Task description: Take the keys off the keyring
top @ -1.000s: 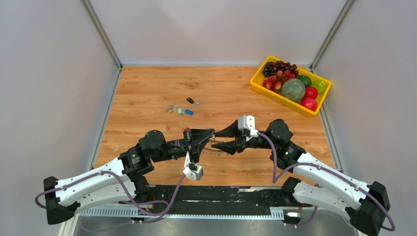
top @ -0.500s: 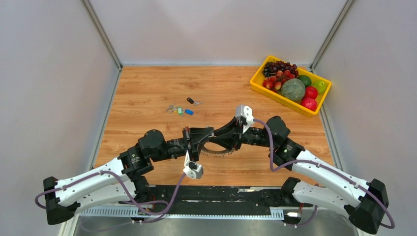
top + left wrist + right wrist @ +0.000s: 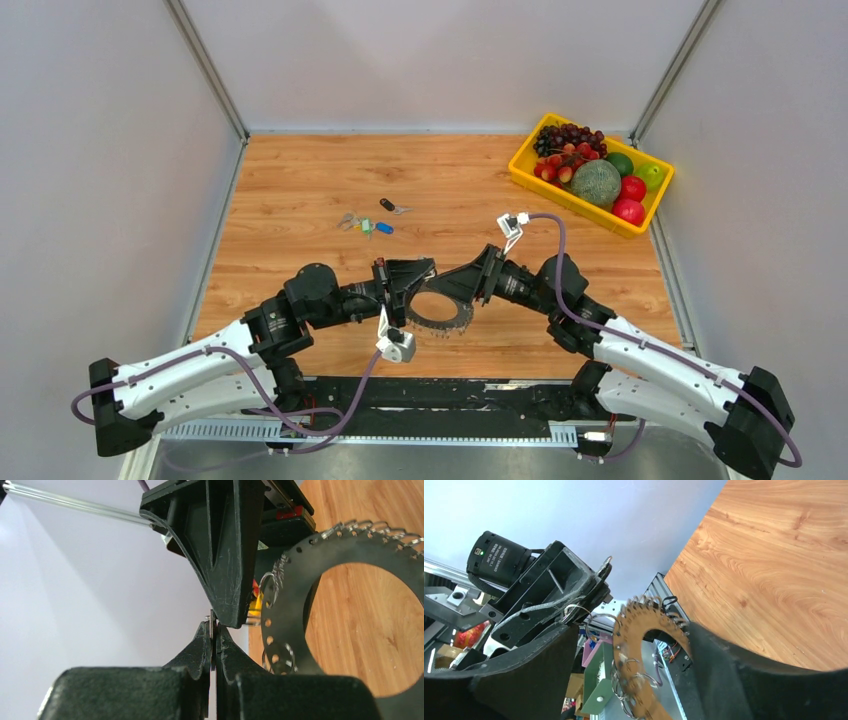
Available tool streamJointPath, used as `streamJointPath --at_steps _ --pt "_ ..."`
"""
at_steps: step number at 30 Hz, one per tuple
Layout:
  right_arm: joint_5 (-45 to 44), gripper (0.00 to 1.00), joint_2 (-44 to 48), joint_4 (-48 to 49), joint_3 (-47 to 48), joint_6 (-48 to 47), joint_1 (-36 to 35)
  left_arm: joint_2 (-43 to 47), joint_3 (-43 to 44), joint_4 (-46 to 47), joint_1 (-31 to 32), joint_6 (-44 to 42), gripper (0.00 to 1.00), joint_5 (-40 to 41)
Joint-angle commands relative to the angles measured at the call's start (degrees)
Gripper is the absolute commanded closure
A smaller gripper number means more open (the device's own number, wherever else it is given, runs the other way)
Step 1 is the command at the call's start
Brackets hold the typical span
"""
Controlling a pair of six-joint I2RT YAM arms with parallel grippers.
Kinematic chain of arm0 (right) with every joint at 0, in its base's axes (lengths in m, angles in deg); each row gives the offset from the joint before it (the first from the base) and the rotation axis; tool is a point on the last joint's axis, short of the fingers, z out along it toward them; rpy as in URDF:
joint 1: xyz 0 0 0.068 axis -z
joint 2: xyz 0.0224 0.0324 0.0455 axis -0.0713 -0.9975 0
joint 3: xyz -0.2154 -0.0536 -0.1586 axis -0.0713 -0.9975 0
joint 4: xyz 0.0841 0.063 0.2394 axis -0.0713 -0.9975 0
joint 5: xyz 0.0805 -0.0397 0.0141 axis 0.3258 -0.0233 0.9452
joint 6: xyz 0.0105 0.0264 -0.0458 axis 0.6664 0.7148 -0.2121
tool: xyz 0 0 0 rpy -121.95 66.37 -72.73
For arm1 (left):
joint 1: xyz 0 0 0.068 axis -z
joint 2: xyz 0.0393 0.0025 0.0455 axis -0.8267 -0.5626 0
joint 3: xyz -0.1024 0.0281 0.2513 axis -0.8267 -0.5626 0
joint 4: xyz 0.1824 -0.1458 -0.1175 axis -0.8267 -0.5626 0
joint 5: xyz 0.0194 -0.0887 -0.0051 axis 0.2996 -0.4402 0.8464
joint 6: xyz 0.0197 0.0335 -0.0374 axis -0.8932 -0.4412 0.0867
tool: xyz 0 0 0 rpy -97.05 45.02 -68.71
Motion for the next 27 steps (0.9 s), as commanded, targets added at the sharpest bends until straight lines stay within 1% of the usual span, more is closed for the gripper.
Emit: streamJointPath --at_steps 1,3,4,5,6,8,10,11,13,14,17,19,23,27 --pt "-2.0 0.14 1.2 -1.4 6.4 -7.1 0.3 1.0 2.3 3.5 0.4 -0.1 1.00 -2.8" --pt "-1.6 0.13 1.5 -5.4 9.1 -17.4 0.3 1.1 2.4 3.6 0.4 0.0 1.00 -3.1" --pt "-1.2 0.13 1.8 -6.4 9.7 -20.2 0.3 1.2 2.4 3.6 0.3 0.0 1.00 -3.2" --pt "-0.8 0.13 2.3 -6.9 10.1 -26.1 0.3 1.2 2.4 3.5 0.4 0.2 1.00 -3.4" --pt "-0.7 0.13 3.0 -7.2 10.2 -30.1 0.3 1.3 2.4 3.5 0.3 0.2 1.00 -3.5" --pt "-1.0 0.14 4.6 -7.4 9.8 -37.5 0.3 1.5 2.5 3.6 0.4 0.3 1.00 -3.6" --pt "-0.7 0.14 6.4 -7.3 9.3 -42.8 0.3 1.7 2.5 3.6 0.4 0.5 1.00 -3.6" --pt "-0.7 0.15 6.9 -7.3 9.2 -44.7 0.3 1.7 2.5 3.6 0.4 0.5 1.00 -3.7" --pt "-0.1 0.20 7.2 -7.5 9.2 -48.2 0.3 1.8 2.5 3.6 0.4 0.5 1.00 -3.9" --pt "-0.3 0.24 7.1 -7.7 9.3 -49.4 0.3 1.7 2.5 3.6 0.4 0.5 1.00 -4.0" --pt "0.4 0.41 6.1 -8.4 9.7 -53.2 0.3 1.8 2.6 3.5 0.4 0.5 1.00 -4.3" --pt "1.9 0.49 5.4 -8.7 9.9 -55.5 0.3 2.0 2.6 3.5 0.4 0.6 1.00 -4.4" --pt "6.4 0.51 3.1 -9.0 10.3 -59.7 0.3 2.0 2.5 3.5 0.4 0.7 1.00 -4.6" --pt "11.4 0.50 1.5 -8.5 10.7 -60.5 0.3 2.0 2.5 3.5 0.4 0.7 1.00 -4.5"
